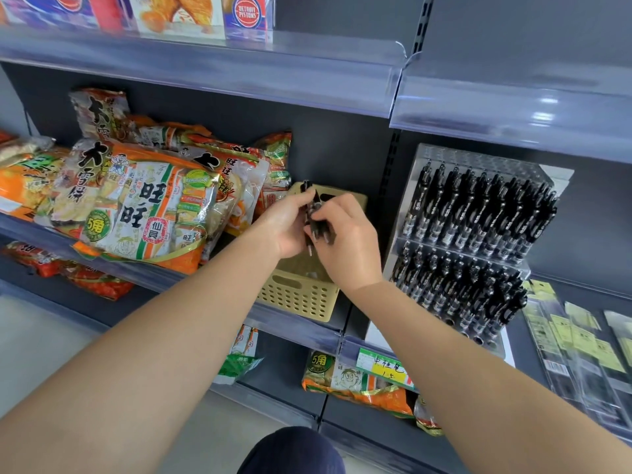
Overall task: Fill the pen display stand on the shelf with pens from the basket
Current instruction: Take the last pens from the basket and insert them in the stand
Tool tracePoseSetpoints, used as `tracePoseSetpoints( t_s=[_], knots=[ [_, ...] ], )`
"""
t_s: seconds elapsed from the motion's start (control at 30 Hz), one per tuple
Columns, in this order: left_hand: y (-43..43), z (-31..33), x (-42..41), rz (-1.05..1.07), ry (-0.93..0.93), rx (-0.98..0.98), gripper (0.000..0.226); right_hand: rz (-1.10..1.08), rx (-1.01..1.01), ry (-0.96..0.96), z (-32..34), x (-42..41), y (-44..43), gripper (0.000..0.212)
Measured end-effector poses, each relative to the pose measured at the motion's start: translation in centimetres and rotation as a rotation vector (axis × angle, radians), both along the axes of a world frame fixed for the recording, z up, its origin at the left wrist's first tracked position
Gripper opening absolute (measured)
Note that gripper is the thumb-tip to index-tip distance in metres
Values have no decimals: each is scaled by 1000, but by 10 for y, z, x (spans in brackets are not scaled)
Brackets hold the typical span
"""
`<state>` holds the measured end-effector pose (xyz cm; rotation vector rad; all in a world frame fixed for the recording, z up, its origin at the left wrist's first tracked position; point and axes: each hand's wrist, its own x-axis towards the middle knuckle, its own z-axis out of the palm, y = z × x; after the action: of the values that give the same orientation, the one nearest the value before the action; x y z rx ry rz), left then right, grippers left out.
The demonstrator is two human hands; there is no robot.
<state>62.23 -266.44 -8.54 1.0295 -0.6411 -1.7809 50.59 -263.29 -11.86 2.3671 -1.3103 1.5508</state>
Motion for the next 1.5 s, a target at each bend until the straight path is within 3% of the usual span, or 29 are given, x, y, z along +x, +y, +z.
tracePoseSetpoints(
  t_s=[0.13, 0.23, 0.37, 0.5, 0.67, 0.83, 0.97, 1.13, 1.33, 1.5],
  knots=[
    [7, -5, 0, 53, -6, 3, 34, 117, -3, 162, -2, -9, 8, 27],
    [13, -6, -2, 152, -15, -61, 25, 58, 73, 109, 0, -16, 16, 43],
    [33, -3, -13, 121, -142, -226, 10, -111, 297, -139, 13, -24, 20, 31],
    [51, -1, -28, 17, -158, -313, 13, 96, 710, -564, 38, -31, 28, 34],
    [62, -5, -47, -17, -155, -388, 12, 198, 781, -740, 50, -57, 50, 21],
    [77, -11, -72, 3, -279, -443, 13, 144, 696, -712, 46, -83, 66, 13],
    [88, -18, -96, 47, -324, -446, 12, -83, 531, -482, 48, -105, 78, 17],
    [92, -38, -120, 121, -380, -359, 20, -280, 439, -418, 44, -134, 86, 19],
    [101, -50, -136, 152, -297, -294, 16, -483, 275, -243, 35, -156, 98, 21],
    [108, -60, -150, 134, -286, -273, 11, -562, 266, -191, 15, -165, 97, 25]
  ],
)
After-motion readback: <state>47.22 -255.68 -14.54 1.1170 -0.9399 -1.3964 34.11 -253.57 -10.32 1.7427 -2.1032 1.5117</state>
